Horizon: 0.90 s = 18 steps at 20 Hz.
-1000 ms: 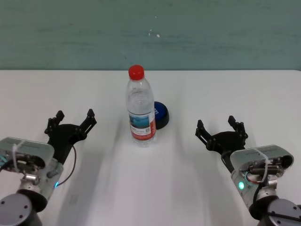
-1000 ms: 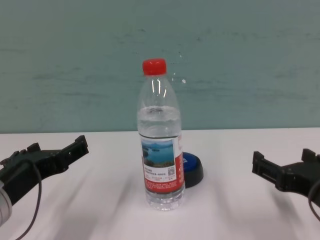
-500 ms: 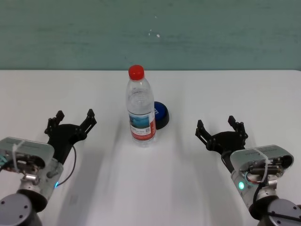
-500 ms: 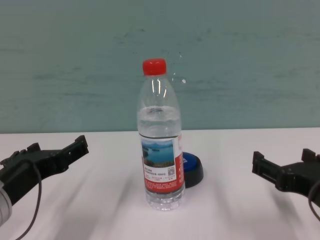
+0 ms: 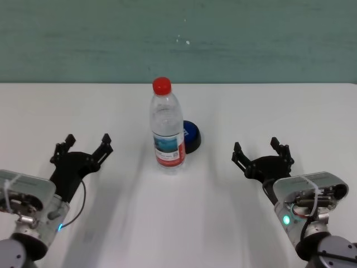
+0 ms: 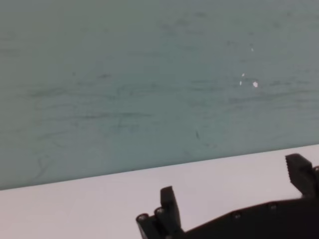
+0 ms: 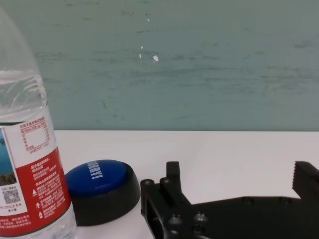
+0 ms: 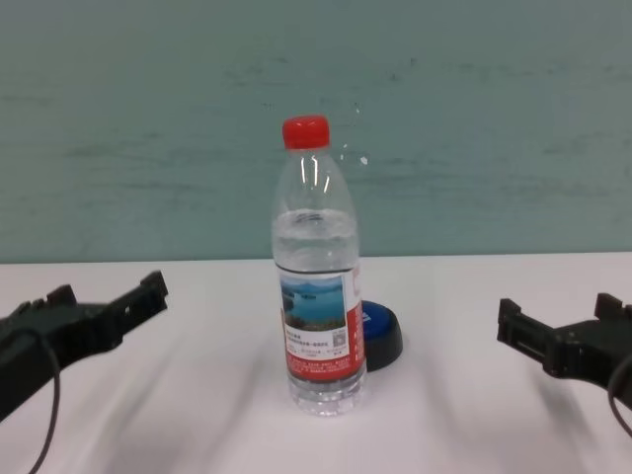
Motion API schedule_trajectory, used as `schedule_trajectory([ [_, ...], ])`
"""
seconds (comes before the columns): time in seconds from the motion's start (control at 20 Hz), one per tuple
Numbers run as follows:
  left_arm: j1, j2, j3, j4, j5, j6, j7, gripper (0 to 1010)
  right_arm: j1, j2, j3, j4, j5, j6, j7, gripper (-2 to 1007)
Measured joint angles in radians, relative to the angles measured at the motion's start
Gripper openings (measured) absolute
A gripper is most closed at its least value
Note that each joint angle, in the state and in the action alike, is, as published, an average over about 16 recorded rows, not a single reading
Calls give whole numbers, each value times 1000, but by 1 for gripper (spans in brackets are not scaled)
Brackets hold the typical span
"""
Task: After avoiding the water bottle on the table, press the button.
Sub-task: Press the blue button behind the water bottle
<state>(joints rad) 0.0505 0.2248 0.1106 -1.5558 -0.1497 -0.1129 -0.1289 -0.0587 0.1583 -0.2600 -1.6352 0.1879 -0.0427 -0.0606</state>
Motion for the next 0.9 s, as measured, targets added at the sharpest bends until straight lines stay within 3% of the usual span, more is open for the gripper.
schedule_trajectory([
  [0.5, 78, 32, -41, -69, -12, -15, -76, 1010, 0, 0, 0, 0, 0, 0, 0, 1004],
  [0.9, 144, 65, -51, -138, -29, -32, -128, 1010, 0, 0, 0, 0, 0, 0, 0, 1004],
])
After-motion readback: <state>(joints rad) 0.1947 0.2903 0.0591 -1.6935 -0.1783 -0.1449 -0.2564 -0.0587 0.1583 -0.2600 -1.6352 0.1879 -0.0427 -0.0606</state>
